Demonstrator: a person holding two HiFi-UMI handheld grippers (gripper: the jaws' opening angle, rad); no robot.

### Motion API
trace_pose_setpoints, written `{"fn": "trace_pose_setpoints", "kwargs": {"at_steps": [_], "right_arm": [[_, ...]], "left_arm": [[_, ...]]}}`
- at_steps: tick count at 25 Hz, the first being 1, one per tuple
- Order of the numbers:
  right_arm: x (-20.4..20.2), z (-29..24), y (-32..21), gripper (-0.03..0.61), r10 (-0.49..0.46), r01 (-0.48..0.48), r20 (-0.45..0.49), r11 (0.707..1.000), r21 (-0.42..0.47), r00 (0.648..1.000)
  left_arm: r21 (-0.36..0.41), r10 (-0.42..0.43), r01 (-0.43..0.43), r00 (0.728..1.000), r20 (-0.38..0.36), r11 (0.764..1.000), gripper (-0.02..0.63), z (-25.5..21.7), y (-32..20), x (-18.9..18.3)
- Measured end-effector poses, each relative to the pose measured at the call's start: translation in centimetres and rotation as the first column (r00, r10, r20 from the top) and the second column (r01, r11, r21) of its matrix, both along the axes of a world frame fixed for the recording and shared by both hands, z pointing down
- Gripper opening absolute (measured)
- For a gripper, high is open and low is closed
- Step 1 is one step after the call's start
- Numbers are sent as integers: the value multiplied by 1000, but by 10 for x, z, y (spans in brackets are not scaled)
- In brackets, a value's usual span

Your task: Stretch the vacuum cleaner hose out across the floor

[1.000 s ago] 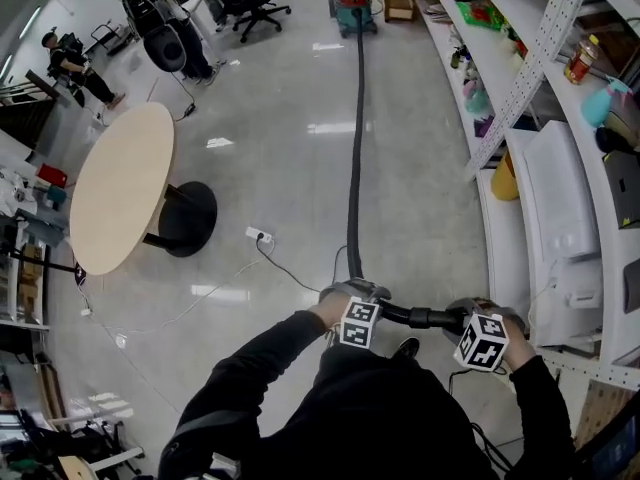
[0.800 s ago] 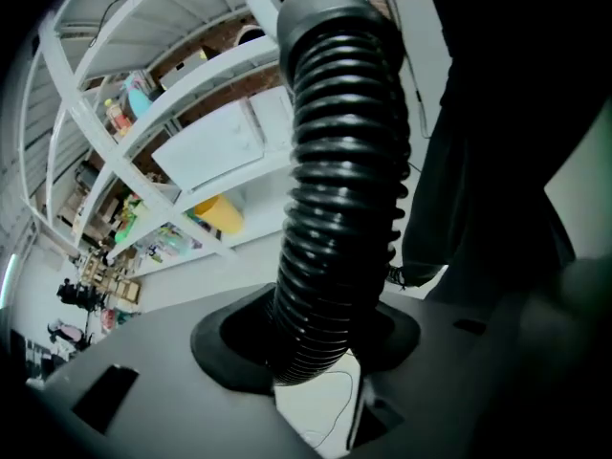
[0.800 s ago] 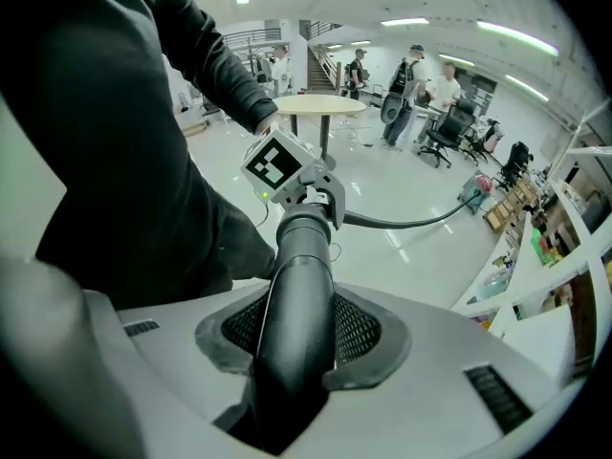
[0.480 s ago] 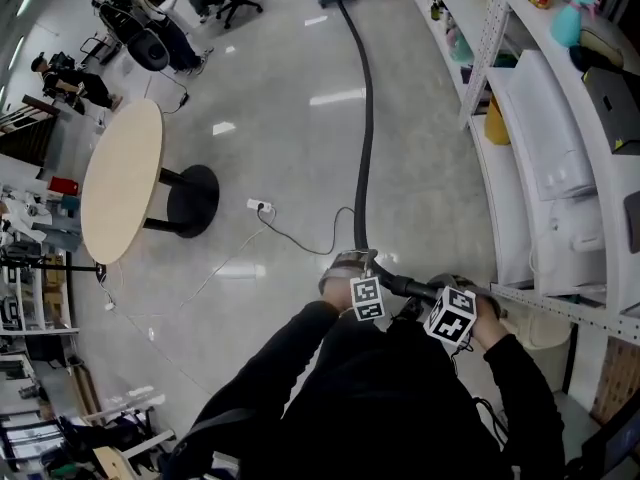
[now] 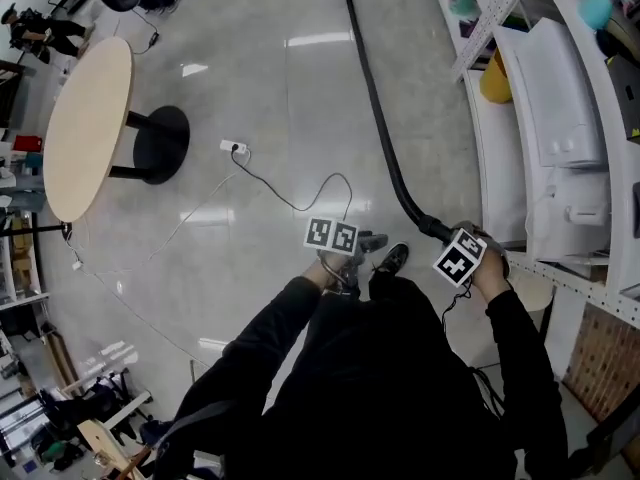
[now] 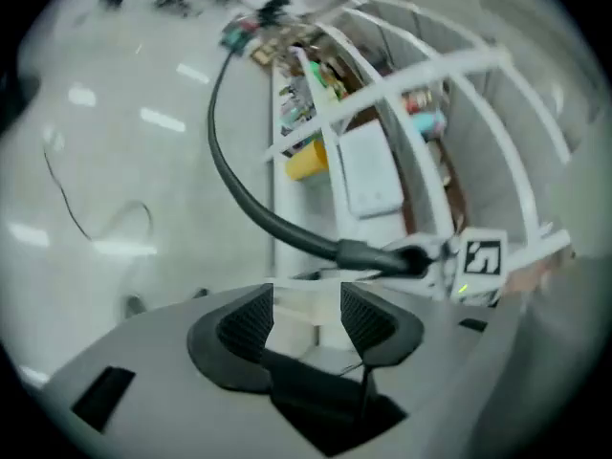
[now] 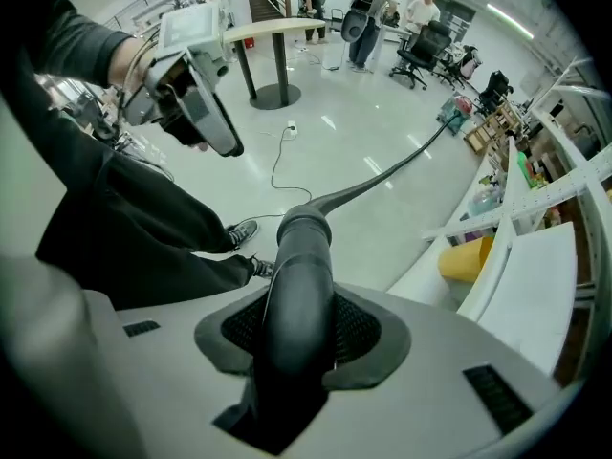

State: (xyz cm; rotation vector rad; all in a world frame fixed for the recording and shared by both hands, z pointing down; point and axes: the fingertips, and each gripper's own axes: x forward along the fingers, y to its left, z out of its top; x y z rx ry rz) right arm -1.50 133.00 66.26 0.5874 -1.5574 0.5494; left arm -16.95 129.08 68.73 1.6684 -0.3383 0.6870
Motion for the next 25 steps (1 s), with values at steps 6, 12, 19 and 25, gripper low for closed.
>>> {"fn": "trace_pose_setpoints", "kwargs": {"at_steps": [6, 12, 19, 25], "right_arm": [[-59, -8, -11, 152, 11, -5, -81, 997, 78, 997], [-118, -14, -18, 152, 62, -32, -146, 979, 199, 987], [-177, -13, -19, 152, 65, -26, -129, 959, 281, 989], [-184, 3, -19, 153, 93, -78, -27, 931, 356, 995]], "left_arm": [[-563, -527, 311, 805, -272, 766, 270, -22, 2, 33], [-680, -662, 321, 677, -321, 659, 286, -35, -14, 10], [-615, -563, 224, 702, -437, 756, 291, -44, -4, 11], [-516, -503, 258, 756, -419, 817, 282, -26, -2, 3]]}}
